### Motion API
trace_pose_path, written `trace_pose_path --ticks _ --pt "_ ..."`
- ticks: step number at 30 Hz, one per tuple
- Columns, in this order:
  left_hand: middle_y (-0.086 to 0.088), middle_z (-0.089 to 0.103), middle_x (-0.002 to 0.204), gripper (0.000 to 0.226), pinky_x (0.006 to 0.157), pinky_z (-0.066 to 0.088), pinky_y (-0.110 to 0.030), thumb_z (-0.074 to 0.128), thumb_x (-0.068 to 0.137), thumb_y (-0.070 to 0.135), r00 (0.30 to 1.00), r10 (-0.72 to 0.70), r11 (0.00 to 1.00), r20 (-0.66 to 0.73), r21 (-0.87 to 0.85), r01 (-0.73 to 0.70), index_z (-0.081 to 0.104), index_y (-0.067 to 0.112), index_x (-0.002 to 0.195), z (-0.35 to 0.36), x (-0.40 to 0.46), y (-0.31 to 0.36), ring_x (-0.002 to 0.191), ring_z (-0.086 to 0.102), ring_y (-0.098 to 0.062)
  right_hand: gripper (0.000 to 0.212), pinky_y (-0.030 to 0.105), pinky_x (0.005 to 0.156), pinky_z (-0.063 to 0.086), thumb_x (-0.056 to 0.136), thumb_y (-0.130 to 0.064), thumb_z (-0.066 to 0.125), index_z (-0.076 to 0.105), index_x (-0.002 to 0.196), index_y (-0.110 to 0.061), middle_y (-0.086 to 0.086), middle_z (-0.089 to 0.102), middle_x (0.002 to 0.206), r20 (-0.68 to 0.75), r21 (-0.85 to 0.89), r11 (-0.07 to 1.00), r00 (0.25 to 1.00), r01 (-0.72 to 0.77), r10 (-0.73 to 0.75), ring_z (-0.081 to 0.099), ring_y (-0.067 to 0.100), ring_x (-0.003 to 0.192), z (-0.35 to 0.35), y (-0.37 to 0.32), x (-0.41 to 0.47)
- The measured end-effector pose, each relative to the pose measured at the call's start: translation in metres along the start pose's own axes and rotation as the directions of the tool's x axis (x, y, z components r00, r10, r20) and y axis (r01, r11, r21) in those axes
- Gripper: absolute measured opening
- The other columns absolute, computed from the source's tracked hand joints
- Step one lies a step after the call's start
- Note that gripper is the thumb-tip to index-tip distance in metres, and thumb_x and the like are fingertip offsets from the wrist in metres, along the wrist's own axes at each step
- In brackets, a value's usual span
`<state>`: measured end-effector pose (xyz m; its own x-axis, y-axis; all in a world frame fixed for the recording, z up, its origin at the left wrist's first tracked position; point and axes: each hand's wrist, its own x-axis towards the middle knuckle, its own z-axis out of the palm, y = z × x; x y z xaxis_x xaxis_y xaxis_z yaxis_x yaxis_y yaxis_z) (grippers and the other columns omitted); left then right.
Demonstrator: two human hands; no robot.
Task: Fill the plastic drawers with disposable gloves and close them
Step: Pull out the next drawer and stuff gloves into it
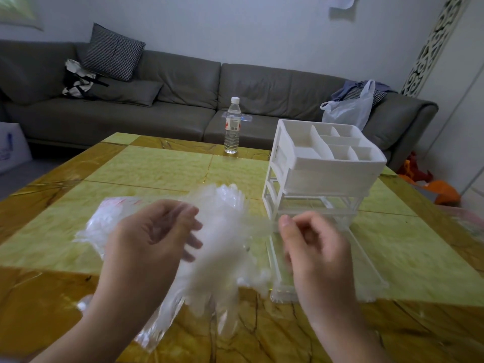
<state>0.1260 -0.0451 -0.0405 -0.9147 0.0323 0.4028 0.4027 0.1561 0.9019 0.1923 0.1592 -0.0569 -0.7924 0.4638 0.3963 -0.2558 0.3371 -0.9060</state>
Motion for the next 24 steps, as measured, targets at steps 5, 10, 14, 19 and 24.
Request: trace_pose_path --ticks 5,10,14,19,24 --pt "0.003 0.062 0.095 0.017 0.047 0.05 -0.028 0.062 0.098 0.025 0.772 0.567 0.638 0.287 0.44 -0.632 0.079 0.022 0.101 0.019 -0.032 -0.001 0.066 0.06 -0.011 0.051 0.036 0.064 0.055 0.088 -0.059 0.072 0.078 0.097 -0.009 0.019 0.075 0.092 0.588 0.33 0.816 0.779 -0.474 0.215 0.071 0.025 0.082 0.018 -0.013 -0.01" --pt "-0.001 0.072 0.109 0.035 0.041 0.052 -0.029 0.061 0.085 0.028 0.636 0.54 0.531 0.552 0.363 -0.766 0.074 0.017 0.116 0.046 -0.055 -0.018 0.081 0.073 -0.014 0.013 0.031 0.063 0.055 0.094 -0.015 0.069 0.073 0.094 -0.003 0.013 0.077 0.086 0.384 0.195 0.874 0.855 -0.445 0.349 0.071 0.021 0.071 0.007 0.005 0.002" --pt "0.019 0.062 0.096 0.045 0.048 0.055 -0.024 0.065 0.081 0.045 0.569 0.432 0.59 0.7 0.258 -0.765 0.061 0.032 0.124 0.049 -0.06 -0.031 0.065 0.062 0.001 0.018 0.038 0.054 0.06 0.106 0.004 0.054 0.07 0.098 0.001 0.016 0.074 0.081 0.229 0.119 0.933 0.923 -0.341 0.308 0.069 0.026 0.063 -0.029 0.003 0.031" --pt "0.024 0.058 0.09 0.03 0.039 0.045 -0.016 0.059 0.082 0.041 0.622 0.35 0.696 0.7 0.25 -0.673 0.06 0.039 0.112 0.054 -0.059 -0.034 0.061 0.054 0.008 0.026 0.041 0.056 0.06 0.106 -0.002 0.058 0.077 0.092 -0.014 0.007 0.074 0.07 0.147 -0.381 0.896 0.941 -0.229 0.303 0.069 0.025 0.057 -0.096 0.033 0.083" --pt "0.02 0.058 0.093 0.022 0.044 0.048 -0.016 0.059 0.086 0.034 0.641 0.334 0.715 0.692 0.258 -0.65 0.064 0.036 0.107 0.078 -0.06 -0.036 0.067 0.055 0.006 0.026 0.029 0.053 0.054 0.101 -0.012 0.065 0.07 0.08 -0.025 -0.001 0.073 0.064 0.037 -0.662 0.723 0.954 -0.2 0.298 0.068 0.009 0.053 -0.117 0.086 0.092"
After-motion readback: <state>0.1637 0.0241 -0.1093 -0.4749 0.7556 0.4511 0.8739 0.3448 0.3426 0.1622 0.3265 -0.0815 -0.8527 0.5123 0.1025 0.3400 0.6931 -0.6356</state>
